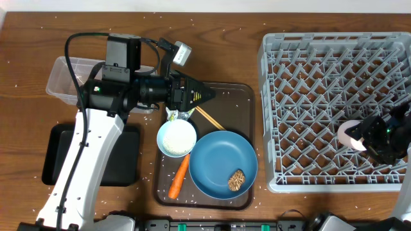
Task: Sort waste into correct bins and load items into the dishwasher rack
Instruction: 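Place the pink cup upside down in the rack with the right gripper, then reach the left gripper down to the yellow snack wrapper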
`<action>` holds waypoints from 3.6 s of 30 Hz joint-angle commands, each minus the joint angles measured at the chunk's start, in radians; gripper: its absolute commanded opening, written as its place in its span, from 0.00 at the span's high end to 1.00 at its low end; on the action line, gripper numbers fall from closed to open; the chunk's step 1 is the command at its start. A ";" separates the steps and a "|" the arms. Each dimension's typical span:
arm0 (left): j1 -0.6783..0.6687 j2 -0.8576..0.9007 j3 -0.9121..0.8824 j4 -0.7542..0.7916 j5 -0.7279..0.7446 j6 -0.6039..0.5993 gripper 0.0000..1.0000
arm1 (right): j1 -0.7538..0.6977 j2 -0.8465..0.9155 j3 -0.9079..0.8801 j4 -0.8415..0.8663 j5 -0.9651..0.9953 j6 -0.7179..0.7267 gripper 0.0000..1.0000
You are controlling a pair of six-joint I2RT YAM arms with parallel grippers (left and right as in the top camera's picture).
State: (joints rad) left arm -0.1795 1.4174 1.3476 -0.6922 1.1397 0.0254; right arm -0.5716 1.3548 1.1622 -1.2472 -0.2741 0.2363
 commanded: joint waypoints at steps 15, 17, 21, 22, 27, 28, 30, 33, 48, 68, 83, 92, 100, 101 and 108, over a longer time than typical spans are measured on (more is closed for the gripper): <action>0.004 -0.017 0.016 0.000 -0.008 -0.005 0.30 | -0.003 0.019 -0.011 0.041 -0.044 -0.035 0.45; 0.004 -0.017 0.016 0.000 -0.008 -0.005 0.30 | -0.003 0.014 -0.008 0.030 -0.077 -0.036 0.46; 0.004 -0.017 0.016 0.000 -0.008 -0.005 0.31 | -0.003 -0.010 0.001 -0.017 -0.076 -0.049 0.46; 0.004 -0.017 0.016 0.001 -0.008 -0.005 0.30 | -0.003 -0.018 0.002 -0.026 -0.069 -0.054 0.46; 0.004 -0.017 0.016 0.000 -0.008 -0.004 0.30 | -0.003 -0.033 0.002 -0.055 -0.007 -0.054 0.46; 0.004 -0.017 0.016 0.000 -0.008 -0.005 0.30 | -0.003 -0.033 0.002 -0.060 0.008 -0.054 0.46; 0.004 -0.017 0.016 0.000 -0.008 -0.005 0.30 | -0.003 -0.032 0.002 -0.064 0.025 -0.053 0.46; 0.004 -0.017 0.016 0.000 -0.008 -0.005 0.30 | -0.003 -0.032 0.002 -0.067 0.051 -0.050 0.45; 0.004 -0.017 0.016 -0.001 -0.008 -0.005 0.30 | -0.003 -0.033 0.001 -0.027 0.043 -0.028 0.16; -0.055 -0.006 0.013 -0.146 -0.690 -0.090 0.30 | 0.125 -0.245 0.034 0.171 -0.411 -0.201 0.21; -0.197 0.352 0.000 -0.128 -1.235 -0.219 0.31 | 0.266 -0.248 0.034 0.161 -0.294 -0.119 0.19; -0.197 0.458 0.000 -0.114 -1.272 -0.222 0.53 | 0.266 -0.248 0.034 0.154 -0.264 -0.118 0.19; -0.197 0.459 -0.002 -0.138 -1.271 -0.222 0.56 | 0.266 -0.248 0.034 0.152 -0.251 -0.118 0.19; -0.197 0.459 -0.002 -0.144 -1.271 -0.222 0.56 | 0.266 -0.248 0.034 0.151 -0.252 -0.118 0.19; -0.197 0.459 -0.014 -0.145 -1.236 -0.222 0.57 | 0.266 -0.248 0.034 0.148 -0.249 -0.118 0.19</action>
State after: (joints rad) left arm -0.3759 1.8618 1.3472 -0.8318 -0.1108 -0.1905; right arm -0.3210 1.1088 1.1790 -1.0962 -0.5255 0.1066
